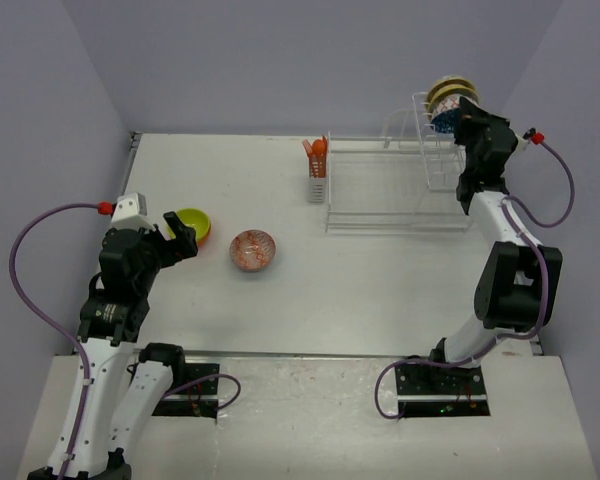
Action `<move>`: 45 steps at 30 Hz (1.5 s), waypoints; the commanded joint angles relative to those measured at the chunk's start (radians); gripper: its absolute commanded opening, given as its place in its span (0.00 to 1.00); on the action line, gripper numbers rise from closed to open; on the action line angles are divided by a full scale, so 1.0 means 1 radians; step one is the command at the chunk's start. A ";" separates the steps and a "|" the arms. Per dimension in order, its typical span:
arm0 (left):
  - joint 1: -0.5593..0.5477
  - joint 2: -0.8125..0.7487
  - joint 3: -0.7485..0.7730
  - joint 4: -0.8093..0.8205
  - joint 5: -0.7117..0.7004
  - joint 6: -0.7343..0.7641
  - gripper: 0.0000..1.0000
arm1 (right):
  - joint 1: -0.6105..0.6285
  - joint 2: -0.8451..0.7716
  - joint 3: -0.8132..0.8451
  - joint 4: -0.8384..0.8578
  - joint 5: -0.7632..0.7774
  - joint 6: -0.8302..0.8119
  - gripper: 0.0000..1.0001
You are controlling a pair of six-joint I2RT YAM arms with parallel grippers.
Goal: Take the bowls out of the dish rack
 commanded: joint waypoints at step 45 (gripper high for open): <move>-0.005 -0.011 0.020 0.026 0.010 0.004 1.00 | -0.003 -0.217 0.010 0.283 -0.427 0.164 0.00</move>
